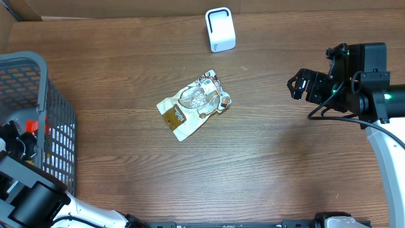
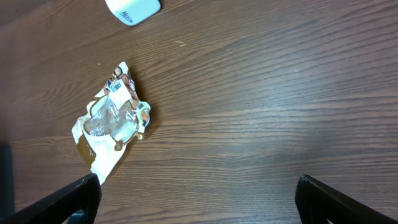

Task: Scan the item barcode
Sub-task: 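Reach the left gripper into the basket and grasp the red-topped pasta pack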

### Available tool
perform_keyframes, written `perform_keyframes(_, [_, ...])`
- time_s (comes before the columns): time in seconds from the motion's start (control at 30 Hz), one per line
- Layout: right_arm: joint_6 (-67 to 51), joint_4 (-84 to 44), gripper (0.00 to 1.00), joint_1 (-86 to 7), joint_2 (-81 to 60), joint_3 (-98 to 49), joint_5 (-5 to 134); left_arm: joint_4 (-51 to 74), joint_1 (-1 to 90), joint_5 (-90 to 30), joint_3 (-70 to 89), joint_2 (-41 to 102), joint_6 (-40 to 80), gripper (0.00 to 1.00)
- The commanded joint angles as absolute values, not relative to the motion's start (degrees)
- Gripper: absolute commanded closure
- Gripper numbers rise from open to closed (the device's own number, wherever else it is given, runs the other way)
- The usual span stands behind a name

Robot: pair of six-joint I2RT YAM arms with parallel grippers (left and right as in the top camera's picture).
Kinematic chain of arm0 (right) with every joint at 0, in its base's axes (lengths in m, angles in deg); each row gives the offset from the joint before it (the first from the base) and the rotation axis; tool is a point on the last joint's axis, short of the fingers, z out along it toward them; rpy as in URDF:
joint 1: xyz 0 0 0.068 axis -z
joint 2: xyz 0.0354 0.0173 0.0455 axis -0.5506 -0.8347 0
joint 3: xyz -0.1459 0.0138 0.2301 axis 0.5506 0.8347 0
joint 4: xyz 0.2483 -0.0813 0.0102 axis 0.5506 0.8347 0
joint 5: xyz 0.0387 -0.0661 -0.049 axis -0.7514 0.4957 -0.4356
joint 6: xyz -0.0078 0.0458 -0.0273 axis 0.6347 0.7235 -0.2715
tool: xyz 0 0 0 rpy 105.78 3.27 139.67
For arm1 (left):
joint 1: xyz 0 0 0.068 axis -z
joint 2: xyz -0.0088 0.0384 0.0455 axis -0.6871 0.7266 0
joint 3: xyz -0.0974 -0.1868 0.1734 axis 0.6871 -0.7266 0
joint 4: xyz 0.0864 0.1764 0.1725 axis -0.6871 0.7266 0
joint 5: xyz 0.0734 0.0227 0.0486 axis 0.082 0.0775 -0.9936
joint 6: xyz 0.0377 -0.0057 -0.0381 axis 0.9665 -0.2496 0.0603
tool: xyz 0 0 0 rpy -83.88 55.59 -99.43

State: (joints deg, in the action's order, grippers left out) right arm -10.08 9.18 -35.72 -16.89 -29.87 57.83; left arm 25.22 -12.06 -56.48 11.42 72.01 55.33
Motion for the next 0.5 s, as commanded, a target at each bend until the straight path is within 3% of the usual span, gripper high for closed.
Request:
perform_keyframes(0.0, [-10.3, 8.9, 0.00, -36.0, -16.7, -31.5, 57.8, 24.0, -10.9, -54.5, 6.2, 73.1, 58.2, 0.00])
perform_keyframes(0.07, [-10.3, 8.9, 0.00, -36.0, -16.7, -31.5, 57.8, 23.3, -10.9, -54.1, 5.1, 73.1, 58.2, 0.01])
perform_keyframes(0.13, [-10.3, 8.9, 0.00, -36.0, -16.7, -31.5, 57.8, 23.1, -10.9, -54.0, 4.8, 73.1, 58.2, 0.09])
perform_keyframes(0.3, [-10.3, 8.9, 0.00, -36.0, -16.7, -31.5, 57.8, 23.3, -10.9, -53.2, 4.8, 73.1, 57.7, 0.46])
perform_keyframes(0.4, [-10.3, 8.9, 0.00, -36.0, -16.7, -31.5, 57.8, 23.6, -10.9, -53.2, 4.8, 73.1, 57.7, 0.42])
perform_keyframes(0.43, [-10.3, 8.9, 0.00, -36.0, -16.7, -31.5, 57.8, 23.7, -10.9, -53.2, 4.7, 73.1, 57.5, 0.48])
perform_keyframes(0.47, [-10.3, 8.9, 0.00, -36.0, -16.7, -31.5, 57.8, 23.8, -10.9, -53.2, 4.7, 73.1, 57.5, 0.62])
